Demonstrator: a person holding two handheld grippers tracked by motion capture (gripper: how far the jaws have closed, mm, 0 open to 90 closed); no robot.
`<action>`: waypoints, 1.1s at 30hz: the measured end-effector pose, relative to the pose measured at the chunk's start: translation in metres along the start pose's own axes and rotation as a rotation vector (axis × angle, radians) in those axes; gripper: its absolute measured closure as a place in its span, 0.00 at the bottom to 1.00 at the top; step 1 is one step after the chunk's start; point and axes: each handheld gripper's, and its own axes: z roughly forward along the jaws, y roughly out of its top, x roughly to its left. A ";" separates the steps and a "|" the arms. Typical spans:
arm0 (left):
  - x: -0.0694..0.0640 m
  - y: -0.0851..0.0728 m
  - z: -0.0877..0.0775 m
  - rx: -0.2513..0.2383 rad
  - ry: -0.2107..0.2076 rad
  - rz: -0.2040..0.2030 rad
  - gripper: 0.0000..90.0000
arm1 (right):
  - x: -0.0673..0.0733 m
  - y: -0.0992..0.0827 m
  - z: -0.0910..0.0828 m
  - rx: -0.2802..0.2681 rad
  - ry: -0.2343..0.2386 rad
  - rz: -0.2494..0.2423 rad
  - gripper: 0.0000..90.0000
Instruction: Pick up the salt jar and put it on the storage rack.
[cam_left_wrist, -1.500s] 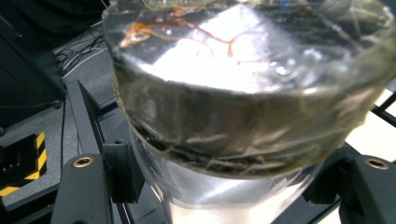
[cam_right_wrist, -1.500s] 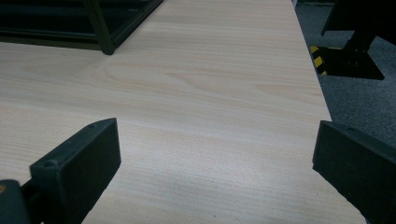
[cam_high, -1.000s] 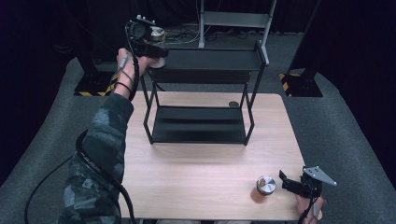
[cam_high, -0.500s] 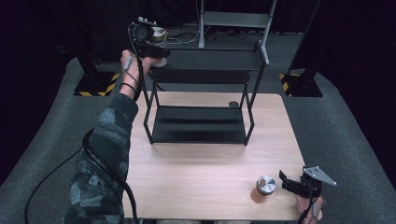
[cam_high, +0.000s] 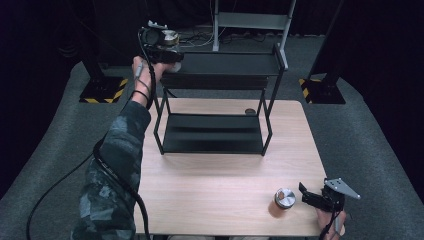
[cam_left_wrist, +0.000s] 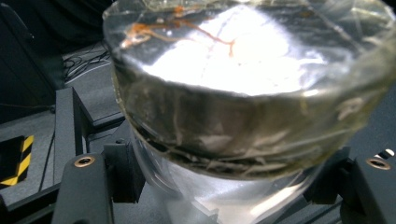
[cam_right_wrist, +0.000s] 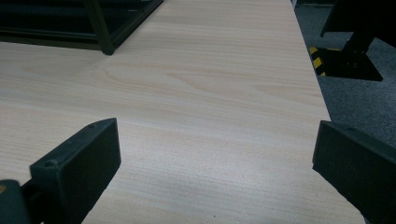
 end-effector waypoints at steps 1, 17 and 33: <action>0.000 0.000 0.001 -0.002 -0.002 -0.001 0.34 | 0.000 0.000 0.000 0.000 -0.001 -0.001 0.00; -0.004 0.006 0.004 0.016 -0.002 0.003 0.34 | 0.000 0.000 0.000 0.002 0.001 -0.002 0.00; -0.004 0.017 0.003 0.054 0.000 0.013 0.31 | 0.000 0.001 0.001 0.006 -0.001 -0.003 0.00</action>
